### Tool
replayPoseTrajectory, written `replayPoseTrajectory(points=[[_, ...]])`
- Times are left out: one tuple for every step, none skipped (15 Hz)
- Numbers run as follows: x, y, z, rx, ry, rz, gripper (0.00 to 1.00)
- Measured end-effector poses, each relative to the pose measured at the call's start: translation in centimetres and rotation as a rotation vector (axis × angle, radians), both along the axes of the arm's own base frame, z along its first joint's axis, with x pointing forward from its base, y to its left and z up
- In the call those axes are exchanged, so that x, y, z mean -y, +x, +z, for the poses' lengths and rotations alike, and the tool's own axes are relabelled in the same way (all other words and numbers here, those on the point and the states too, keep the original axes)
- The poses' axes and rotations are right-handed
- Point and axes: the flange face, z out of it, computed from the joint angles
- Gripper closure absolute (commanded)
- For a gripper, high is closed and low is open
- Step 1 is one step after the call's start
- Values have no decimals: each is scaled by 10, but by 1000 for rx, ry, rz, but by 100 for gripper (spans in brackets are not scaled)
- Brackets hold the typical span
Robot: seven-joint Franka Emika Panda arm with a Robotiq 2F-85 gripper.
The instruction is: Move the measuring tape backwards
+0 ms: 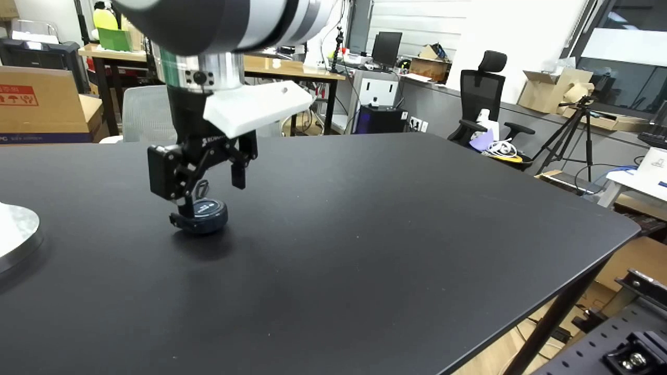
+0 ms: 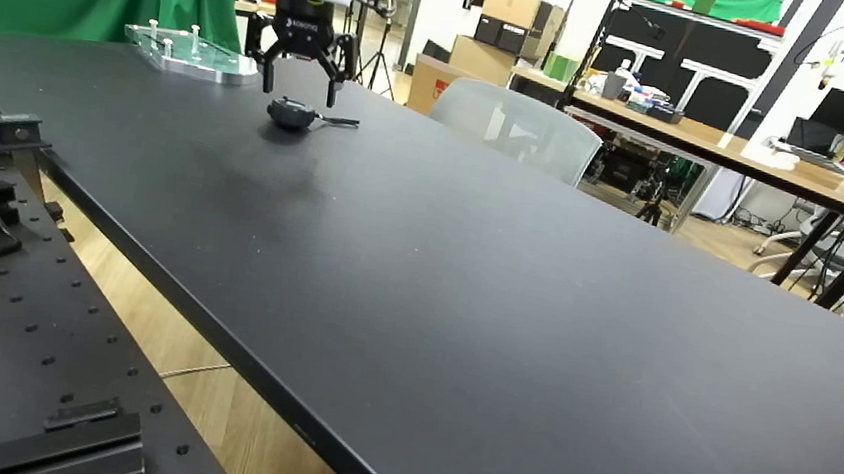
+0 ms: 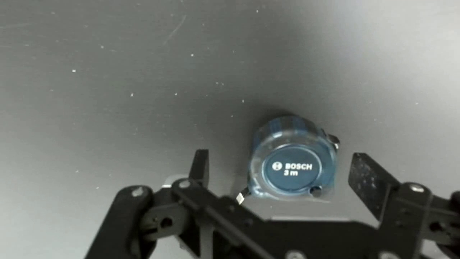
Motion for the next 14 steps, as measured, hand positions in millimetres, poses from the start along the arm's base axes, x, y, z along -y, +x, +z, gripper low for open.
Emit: replayPoseTrajectory(points=[[1, 0, 15, -9, -19, -9, 0], [2, -1, 32, -20, -40, -14, 0], [4, -3, 49, -34, -62, -21, 0], [7, -6, 67, -56, -84, -34, 0], [11, -10, 84, -84, -105, -50, 0], [16, -15, 100, -111, -121, -69, 0], [22, -20, 115, -135, -135, -89, 0], [29, -25, 130, -159, -148, -110, 0], [37, -30, 141, -179, -157, -130, 0], [47, -34, 151, -197, -167, -149, 0], [55, -38, 159, -212, -170, -165, 0], [65, -41, 167, -224, -172, -178, 0], [74, -44, 173, -235, -171, -189, 0], [83, -47, 178, -247, -171, -194, 0]])
